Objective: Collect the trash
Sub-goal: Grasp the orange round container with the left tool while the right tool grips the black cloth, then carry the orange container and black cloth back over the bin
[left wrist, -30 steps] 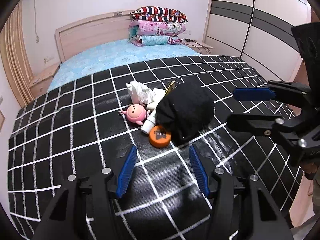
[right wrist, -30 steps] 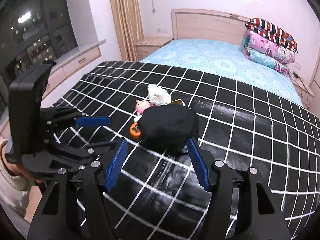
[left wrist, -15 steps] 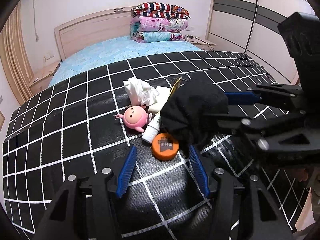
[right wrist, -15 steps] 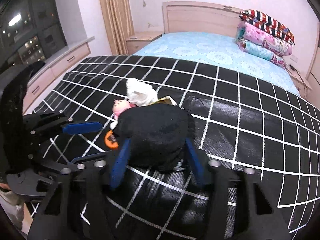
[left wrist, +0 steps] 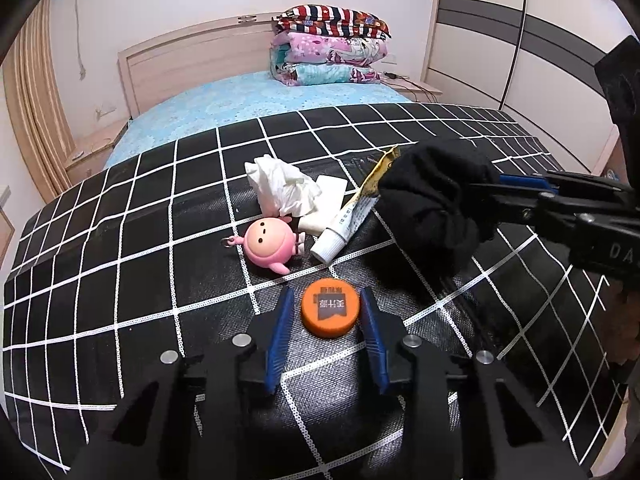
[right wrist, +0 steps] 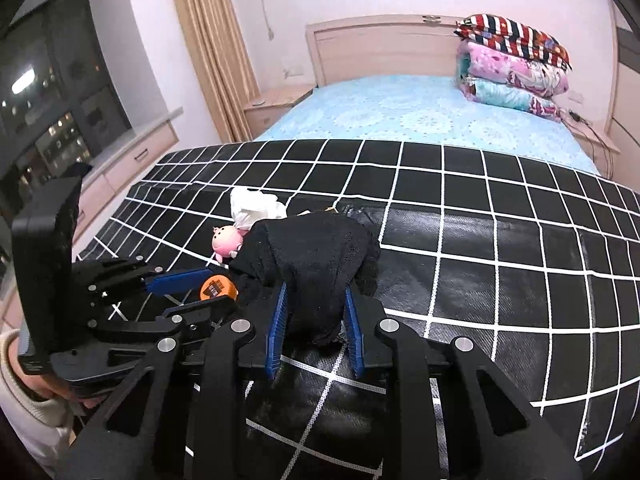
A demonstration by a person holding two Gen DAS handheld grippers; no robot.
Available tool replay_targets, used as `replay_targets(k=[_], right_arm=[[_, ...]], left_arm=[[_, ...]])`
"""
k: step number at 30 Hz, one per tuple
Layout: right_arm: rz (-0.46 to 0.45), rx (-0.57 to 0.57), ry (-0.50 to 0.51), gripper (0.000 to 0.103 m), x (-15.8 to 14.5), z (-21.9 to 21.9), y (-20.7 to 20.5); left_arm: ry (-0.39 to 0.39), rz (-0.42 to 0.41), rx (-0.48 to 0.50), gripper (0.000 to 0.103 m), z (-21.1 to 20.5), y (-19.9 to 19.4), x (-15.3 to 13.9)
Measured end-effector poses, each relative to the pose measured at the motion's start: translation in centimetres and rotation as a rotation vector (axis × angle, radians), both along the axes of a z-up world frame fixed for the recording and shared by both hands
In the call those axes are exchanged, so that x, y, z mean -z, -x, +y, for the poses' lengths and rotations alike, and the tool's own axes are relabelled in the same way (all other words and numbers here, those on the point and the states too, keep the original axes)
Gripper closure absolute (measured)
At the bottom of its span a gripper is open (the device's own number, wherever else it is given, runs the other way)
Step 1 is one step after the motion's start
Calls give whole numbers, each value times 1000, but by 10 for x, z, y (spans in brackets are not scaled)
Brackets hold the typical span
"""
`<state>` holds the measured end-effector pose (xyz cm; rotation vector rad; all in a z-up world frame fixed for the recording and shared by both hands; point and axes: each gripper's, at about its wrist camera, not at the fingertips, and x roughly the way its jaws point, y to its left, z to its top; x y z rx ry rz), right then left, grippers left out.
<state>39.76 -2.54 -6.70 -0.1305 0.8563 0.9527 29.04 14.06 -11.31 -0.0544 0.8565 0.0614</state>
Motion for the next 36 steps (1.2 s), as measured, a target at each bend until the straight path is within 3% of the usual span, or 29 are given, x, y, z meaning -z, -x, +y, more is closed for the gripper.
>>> replay_targets(k=[13,22,36], right_arm=[[42,4,-67,78,-15,-25,6],[-1,17,-97,78,-46,-48,25],[-32,14,-117,78,-67,-81,73]], left_arm=[[14,-30,-8,74,-5,17,-16],[10,-75,-1,74,-18,42,-44],[-4,-120,7,74,-48,97,-74]])
